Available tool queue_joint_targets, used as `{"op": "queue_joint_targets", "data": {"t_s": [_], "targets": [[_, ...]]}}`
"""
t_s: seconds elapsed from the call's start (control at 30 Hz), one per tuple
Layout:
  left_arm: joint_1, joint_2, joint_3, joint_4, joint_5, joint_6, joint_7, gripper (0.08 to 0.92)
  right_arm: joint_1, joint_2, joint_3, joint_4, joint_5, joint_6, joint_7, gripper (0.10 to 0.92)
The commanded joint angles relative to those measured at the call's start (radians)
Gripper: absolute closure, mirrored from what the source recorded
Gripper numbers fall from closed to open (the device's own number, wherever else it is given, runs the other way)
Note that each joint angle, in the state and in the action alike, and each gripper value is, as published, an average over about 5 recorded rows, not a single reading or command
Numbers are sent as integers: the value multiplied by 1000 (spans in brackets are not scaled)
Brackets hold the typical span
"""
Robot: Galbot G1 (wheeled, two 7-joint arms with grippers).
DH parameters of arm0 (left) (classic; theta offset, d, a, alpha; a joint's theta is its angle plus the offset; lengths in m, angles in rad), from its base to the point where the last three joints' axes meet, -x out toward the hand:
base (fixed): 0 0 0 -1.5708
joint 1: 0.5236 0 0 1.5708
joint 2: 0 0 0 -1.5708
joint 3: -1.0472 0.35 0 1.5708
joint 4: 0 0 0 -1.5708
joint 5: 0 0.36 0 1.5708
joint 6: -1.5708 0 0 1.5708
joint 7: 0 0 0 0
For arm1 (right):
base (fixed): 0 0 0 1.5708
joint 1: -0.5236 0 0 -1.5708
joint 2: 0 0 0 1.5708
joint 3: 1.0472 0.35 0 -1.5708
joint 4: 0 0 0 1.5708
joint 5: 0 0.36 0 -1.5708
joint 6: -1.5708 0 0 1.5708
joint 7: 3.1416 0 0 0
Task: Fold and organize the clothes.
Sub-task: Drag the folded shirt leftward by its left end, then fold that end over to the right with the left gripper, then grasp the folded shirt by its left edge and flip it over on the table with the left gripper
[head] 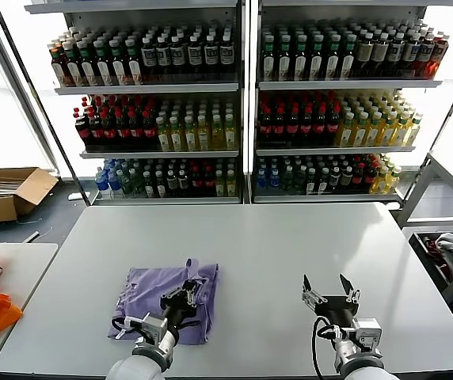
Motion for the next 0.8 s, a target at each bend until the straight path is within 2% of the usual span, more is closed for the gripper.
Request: {"op": "queue_joint_targets", "data": {"t_s": [0.03,0.23,0.5,0.63,0.8], "targets": [[-4,-42,72,64,39,-8,1,898,-19,11,-7,2,-7,7,-1,203],[22,-56,90,23,-117,-50,-4,751,-2,28,-51,-21,-22,14,0,203],[67,-88,67,-144,-475,-59,-25,517,31,25,-101,-42,-31,11,3,203],[57,-53,-66,-219,-452,-64,-53,404,46,7,-117,-54,-30,11,2,203],[75,43,-302,-134,-194,-100,-53,257,77,-7,-142,-83,-21,16,2,203]]}}
